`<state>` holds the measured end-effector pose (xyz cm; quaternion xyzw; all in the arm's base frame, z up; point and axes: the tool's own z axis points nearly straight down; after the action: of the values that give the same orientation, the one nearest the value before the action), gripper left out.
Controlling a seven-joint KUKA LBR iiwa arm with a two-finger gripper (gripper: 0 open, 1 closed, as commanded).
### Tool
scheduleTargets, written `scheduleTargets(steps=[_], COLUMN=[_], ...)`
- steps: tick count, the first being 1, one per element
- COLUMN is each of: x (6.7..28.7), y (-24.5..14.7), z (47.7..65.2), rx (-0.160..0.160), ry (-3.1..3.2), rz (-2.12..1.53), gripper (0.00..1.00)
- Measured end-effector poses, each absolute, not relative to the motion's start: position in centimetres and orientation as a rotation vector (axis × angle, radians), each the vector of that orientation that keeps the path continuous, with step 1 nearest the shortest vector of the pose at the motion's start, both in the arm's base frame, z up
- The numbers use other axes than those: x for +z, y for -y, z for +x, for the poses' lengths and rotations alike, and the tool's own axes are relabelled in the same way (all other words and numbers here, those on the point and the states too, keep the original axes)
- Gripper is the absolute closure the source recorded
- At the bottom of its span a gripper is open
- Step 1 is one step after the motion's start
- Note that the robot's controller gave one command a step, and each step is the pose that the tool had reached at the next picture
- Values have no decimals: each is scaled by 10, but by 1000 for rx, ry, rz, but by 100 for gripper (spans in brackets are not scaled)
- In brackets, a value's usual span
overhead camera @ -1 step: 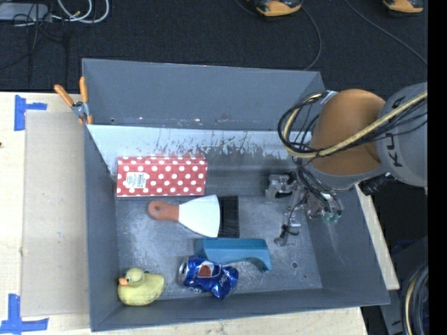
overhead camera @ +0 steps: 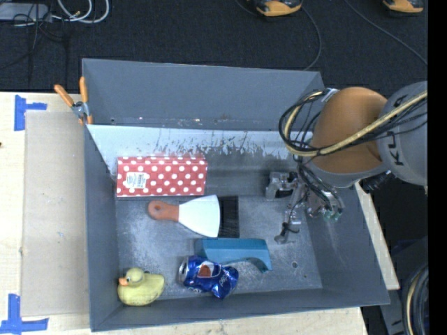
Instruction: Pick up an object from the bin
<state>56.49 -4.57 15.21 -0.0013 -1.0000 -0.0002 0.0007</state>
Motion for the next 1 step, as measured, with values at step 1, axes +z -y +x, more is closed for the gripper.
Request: scheduleTargets(steps=[1], x=[102], y=[18], z=[530], rx=[0], ry=[3139], rz=[79], gripper=[0])
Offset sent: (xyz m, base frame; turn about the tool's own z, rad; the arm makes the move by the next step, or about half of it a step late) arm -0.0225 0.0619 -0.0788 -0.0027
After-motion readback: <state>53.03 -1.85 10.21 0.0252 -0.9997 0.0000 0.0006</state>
